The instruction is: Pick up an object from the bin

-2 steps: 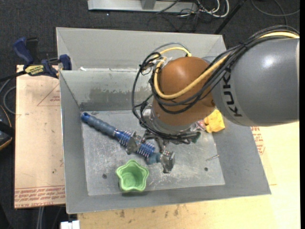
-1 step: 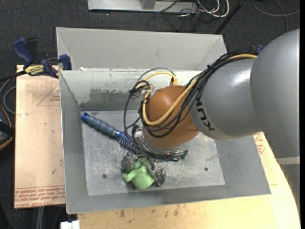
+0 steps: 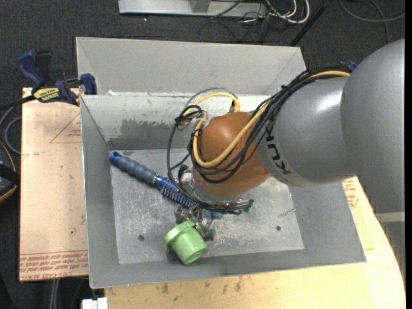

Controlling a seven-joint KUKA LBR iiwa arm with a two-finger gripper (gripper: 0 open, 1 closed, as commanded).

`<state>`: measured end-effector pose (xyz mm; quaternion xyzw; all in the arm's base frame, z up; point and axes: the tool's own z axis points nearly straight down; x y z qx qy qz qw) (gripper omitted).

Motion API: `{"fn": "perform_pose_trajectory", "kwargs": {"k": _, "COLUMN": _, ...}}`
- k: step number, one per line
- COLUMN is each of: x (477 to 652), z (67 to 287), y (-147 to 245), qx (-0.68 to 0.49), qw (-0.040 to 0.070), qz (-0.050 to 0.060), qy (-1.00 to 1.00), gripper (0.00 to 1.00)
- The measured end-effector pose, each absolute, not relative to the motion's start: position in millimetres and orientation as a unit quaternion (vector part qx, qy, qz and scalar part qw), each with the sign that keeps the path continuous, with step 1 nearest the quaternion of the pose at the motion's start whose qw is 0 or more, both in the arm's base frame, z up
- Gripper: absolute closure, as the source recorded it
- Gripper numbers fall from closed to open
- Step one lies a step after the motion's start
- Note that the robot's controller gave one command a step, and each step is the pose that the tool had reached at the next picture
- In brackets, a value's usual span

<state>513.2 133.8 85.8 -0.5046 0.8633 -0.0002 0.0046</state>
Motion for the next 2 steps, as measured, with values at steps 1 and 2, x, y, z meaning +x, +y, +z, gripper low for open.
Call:
{"fn": "perform_pose_trajectory", "kwargs": {"k": 1, "x": 508.5, "z": 173.6, "y": 139.2, "qx": -0.508, "qw": 0.005, "qz": 0.000, "qy": 0.861, "gripper": 1.00}}
{"fn": "perform_pose_trajectory", "kwargs": {"k": 2, "x": 517.2, "z": 222.0, "y": 130.5, "qx": -0.513, "qw": 0.004, "qz": -0.001, "qy": 0.858, "gripper": 1.00}}
